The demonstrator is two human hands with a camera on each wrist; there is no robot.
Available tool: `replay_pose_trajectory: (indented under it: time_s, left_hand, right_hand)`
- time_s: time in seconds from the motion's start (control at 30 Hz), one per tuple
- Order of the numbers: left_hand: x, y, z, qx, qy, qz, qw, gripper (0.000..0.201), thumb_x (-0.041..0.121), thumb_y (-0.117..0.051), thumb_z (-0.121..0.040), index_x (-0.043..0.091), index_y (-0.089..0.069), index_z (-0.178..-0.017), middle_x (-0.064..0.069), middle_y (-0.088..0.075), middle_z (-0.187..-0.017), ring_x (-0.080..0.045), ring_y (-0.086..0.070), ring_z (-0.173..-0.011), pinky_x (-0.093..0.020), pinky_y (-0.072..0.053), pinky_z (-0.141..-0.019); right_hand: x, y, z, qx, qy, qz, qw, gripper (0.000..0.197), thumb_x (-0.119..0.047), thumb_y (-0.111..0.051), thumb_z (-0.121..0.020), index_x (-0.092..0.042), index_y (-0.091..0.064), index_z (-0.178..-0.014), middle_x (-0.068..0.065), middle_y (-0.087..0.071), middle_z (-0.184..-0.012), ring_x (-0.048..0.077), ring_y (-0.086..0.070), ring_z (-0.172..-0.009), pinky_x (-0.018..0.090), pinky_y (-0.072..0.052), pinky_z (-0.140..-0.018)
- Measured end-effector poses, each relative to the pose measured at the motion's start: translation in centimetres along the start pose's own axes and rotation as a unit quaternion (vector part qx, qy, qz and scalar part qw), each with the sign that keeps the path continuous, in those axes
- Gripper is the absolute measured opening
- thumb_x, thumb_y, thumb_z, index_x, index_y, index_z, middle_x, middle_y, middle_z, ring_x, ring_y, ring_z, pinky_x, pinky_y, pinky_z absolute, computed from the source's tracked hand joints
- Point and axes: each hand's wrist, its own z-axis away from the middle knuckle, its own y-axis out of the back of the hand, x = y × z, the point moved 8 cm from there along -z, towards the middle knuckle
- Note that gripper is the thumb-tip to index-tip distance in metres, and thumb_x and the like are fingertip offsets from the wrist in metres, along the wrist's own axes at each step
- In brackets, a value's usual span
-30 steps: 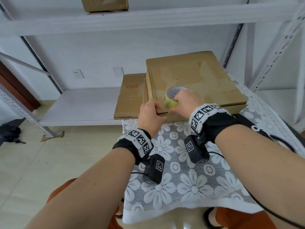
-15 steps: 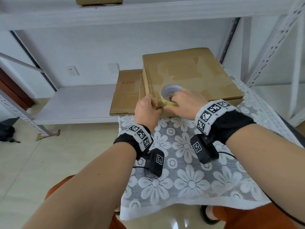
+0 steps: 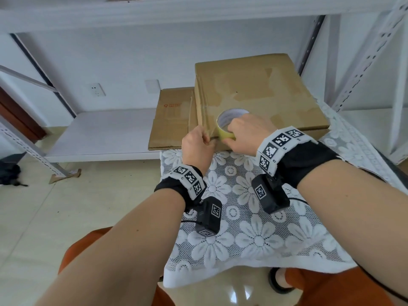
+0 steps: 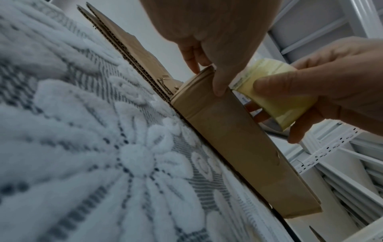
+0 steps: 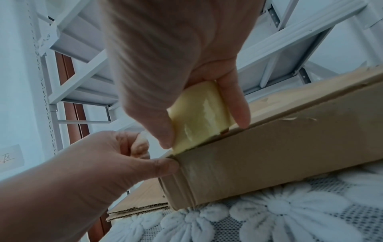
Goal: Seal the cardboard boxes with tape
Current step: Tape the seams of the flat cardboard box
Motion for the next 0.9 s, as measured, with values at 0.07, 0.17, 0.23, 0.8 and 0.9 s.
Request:
replay_pose_trajectory:
  time_s: [0.07, 0.17, 0.23, 0.8, 0.9]
  left_hand:
    - [0.0, -0.1, 0.1, -0.002, 0.003, 0.002, 1.0, 0.051, 0.002, -0.073, -0.079, 0.023, -0.029, -0.059, 0.007, -0.038, -0.055, -0.006, -0.035, -0.052, -0.007, -0.035, -0.052]
    - [0.1, -0.2, 0.2, -0.007, 0.013, 0.012, 1.0, 0.051, 0.003, -0.07, -0.081, 0.021, -0.028, -0.059, 0.005, -0.036, -0.055, -0.01, -0.034, -0.052, -0.009, -0.034, -0.05]
    - [0.2, -0.3, 0.2, -0.012, 0.017, 0.013, 1.0, 0.051, 0.005, -0.069, -0.083, 0.019, -0.026, -0.059, 0.004, -0.033, -0.055, -0.012, -0.031, -0.052, -0.012, -0.032, -0.048]
    - [-1.0, -0.1, 1.1, -0.014, 0.042, 0.07, 0.997, 0.044, 0.009, -0.078, -0.077, 0.021, -0.038, -0.062, 0.007, -0.043, -0.057, -0.006, -0.037, -0.052, -0.008, -0.035, -0.05]
    - [-0.6, 0.1, 0.8, -0.009, 0.029, 0.079, 0.996, 0.041, 0.009, -0.077, -0.078, 0.022, -0.04, -0.066, 0.007, -0.046, -0.061, -0.005, -0.039, -0.054, -0.01, -0.037, -0.053]
  right_hand:
    - [-0.1, 0.1, 0.1, 0.002, -0.002, 0.009, 1.0, 0.038, -0.036, -0.043, -0.094, -0.015, -0.045, -0.062, -0.001, -0.052, -0.066, 0.021, -0.055, -0.067, 0.031, -0.045, -0.059]
    - [-0.1, 0.3, 0.3, 0.013, -0.007, 0.03, 0.999, 0.039, -0.037, -0.041, -0.095, -0.015, -0.042, -0.063, -0.001, -0.05, -0.066, 0.02, -0.052, -0.064, 0.029, -0.04, -0.056]
    - [-0.1, 0.5, 0.2, 0.022, -0.012, 0.046, 0.999, 0.041, -0.038, -0.04, -0.096, -0.016, -0.038, -0.062, -0.002, -0.047, -0.064, 0.019, -0.05, -0.062, 0.028, -0.038, -0.055]
    - [0.2, -0.2, 1.6, 0.048, -0.073, 0.098, 0.991, 0.06, -0.061, -0.037, -0.093, -0.014, -0.037, -0.055, -0.003, -0.05, -0.075, 0.016, -0.045, -0.064, 0.027, -0.03, -0.051]
    - [0.5, -0.5, 1.4, 0.054, -0.059, 0.089, 0.993, 0.055, -0.057, -0.035, -0.093, -0.015, -0.062, -0.07, 0.0, -0.066, -0.097, 0.02, -0.058, -0.082, 0.034, -0.04, -0.075]
